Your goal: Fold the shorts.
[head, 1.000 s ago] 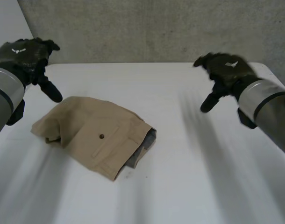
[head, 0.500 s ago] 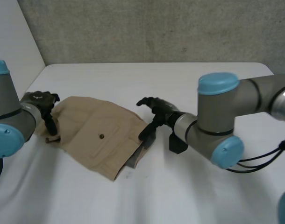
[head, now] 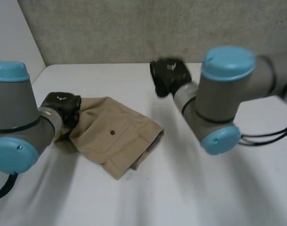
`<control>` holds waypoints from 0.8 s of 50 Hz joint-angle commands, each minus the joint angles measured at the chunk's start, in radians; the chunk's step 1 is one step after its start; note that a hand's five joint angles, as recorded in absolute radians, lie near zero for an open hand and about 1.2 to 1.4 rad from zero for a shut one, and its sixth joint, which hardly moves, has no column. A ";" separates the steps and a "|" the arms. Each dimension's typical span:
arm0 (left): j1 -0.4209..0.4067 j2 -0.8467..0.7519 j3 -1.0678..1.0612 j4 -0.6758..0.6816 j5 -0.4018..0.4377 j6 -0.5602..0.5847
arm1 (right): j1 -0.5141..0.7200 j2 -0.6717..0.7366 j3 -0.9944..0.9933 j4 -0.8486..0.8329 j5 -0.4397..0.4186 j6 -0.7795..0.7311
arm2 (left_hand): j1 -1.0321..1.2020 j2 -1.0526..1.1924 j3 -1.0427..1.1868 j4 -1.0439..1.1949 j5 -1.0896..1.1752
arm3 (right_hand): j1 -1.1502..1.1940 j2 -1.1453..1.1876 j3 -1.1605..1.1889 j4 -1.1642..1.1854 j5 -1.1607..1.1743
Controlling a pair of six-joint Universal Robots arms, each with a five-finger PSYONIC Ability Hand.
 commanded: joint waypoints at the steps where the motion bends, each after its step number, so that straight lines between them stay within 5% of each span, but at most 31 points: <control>1: -0.138 0.212 -0.104 -0.014 -0.015 -0.165 | -0.025 -0.149 0.031 -0.050 -0.005 -0.125 | 0.307 0.204 0.212 0.207 0.251 | 0.402 0.218 0.219 0.209 0.228; 6: -0.212 0.339 -0.210 -0.036 -0.023 -0.228 | -0.059 -0.218 0.091 -0.033 -0.017 -0.139 | 0.307 0.204 0.212 0.207 0.251 | 0.402 0.218 0.219 0.209 0.228; 14: -0.246 0.440 -0.365 -0.080 -0.016 -0.219 | -0.077 -0.188 0.165 0.036 -0.030 -0.139 | 0.305 0.202 0.209 0.205 0.248 | -0.619 -0.804 -0.802 -0.813 -0.793; 19: -0.348 0.463 -0.424 -0.218 -0.015 -0.133 | -0.083 -0.108 0.152 0.108 -0.036 -0.137 | -0.471 -0.574 -0.566 -0.571 -0.527 | -0.768 -0.952 -0.951 -0.962 -0.942; 22: -0.384 0.470 -0.417 -0.241 -0.023 -0.057 | -0.083 -0.064 0.133 0.143 -0.060 -0.125 | -0.616 -0.719 -0.712 -0.716 -0.673 | -0.819 -1.004 -1.002 -1.013 -0.994; 26: -0.335 0.529 -0.383 -0.231 -0.023 -0.003 | -0.082 -0.030 0.114 0.157 -0.112 -0.094 | -0.898 -1.001 -0.994 -0.998 -0.955 | -0.819 -1.004 -1.002 -1.013 -0.994; 40: -0.060 0.618 -0.228 -0.155 0.003 -0.003 | -0.067 0.217 -0.067 0.152 -0.229 0.286 | -0.890 -0.993 -0.985 -0.990 -0.947 | -0.809 -0.994 -0.992 -1.003 -0.983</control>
